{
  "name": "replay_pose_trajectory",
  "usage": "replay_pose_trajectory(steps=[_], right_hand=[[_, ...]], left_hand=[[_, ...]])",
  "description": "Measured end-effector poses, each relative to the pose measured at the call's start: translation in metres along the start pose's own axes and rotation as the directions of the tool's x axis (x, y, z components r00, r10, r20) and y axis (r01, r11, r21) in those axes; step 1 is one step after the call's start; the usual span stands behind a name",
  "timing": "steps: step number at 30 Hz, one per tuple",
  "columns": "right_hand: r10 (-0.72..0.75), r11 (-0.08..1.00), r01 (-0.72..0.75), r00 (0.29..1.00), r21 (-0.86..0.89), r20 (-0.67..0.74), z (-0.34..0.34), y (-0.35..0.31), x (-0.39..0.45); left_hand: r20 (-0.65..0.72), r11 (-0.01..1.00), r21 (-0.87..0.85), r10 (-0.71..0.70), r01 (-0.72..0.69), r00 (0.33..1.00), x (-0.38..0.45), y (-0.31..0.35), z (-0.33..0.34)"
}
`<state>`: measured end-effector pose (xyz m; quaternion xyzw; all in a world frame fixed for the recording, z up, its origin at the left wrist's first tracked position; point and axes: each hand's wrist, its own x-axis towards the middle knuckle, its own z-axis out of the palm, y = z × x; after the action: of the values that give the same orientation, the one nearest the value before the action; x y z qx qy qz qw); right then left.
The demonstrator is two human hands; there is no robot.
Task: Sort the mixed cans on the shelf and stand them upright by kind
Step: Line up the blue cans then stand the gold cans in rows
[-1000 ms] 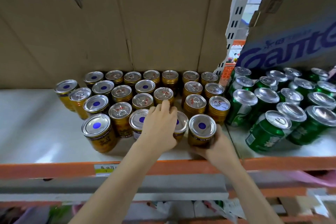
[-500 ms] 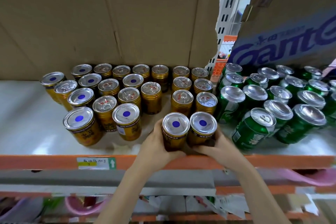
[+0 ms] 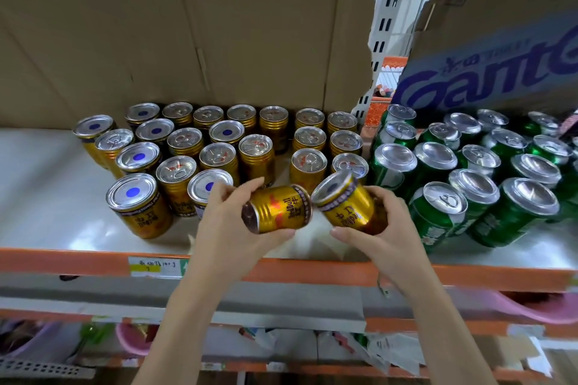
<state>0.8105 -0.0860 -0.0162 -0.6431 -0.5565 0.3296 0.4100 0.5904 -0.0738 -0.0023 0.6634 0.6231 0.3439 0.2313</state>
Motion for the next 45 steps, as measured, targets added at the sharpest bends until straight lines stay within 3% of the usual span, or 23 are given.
replay_pose_trajectory(steps=[4,6,9,14,17,22,27,31,37,45], right_hand=[[-0.128,0.965,0.136,0.991,-0.224,0.048,-0.010,-0.016,-0.002],[-0.209,0.884,0.252,0.966,-0.394,0.150,-0.014,-0.022,0.004],[-0.251,0.677,0.418,0.905,-0.606,0.343,-0.017,-0.034,0.013],[-0.235,0.242,0.546,0.835,-0.802,0.498,-0.009,-0.047,0.026],[-0.174,0.129,0.601,0.797,-0.789,0.578,0.002,-0.046,0.032],[-0.164,0.373,0.617,0.779,-0.693,0.605,0.008,-0.035,0.032],[-0.249,0.593,0.464,0.883,-0.658,0.398,-0.017,-0.024,0.026],[-0.179,0.794,0.337,0.925,-0.506,0.335,-0.020,-0.008,0.020],[-0.153,0.841,0.276,0.946,-0.466,0.285,-0.018,0.000,0.015],[-0.138,0.808,0.281,0.945,-0.519,0.296,-0.018,0.001,0.016]], left_hand=[[0.101,0.998,0.060,0.019,-0.025,0.995,0.009,0.008,-0.009],[0.206,0.990,0.105,0.072,-0.095,0.976,0.016,0.010,-0.007],[0.367,0.974,0.138,0.117,-0.179,0.923,0.023,0.012,0.001],[0.501,0.935,0.218,0.140,-0.281,0.854,0.028,0.016,0.018],[0.497,0.883,0.326,0.146,-0.339,0.856,0.028,0.017,0.024],[0.434,0.935,0.269,0.097,-0.232,0.896,0.027,0.006,0.024],[0.281,0.950,0.271,0.079,-0.158,0.957,0.020,0.003,0.007],[0.238,0.956,0.273,0.044,-0.111,0.970,0.015,0.012,0.009],[0.260,0.971,0.194,0.087,-0.140,0.962,0.023,0.018,0.019],[0.331,0.981,0.119,0.105,-0.151,0.938,0.033,0.011,0.035]])
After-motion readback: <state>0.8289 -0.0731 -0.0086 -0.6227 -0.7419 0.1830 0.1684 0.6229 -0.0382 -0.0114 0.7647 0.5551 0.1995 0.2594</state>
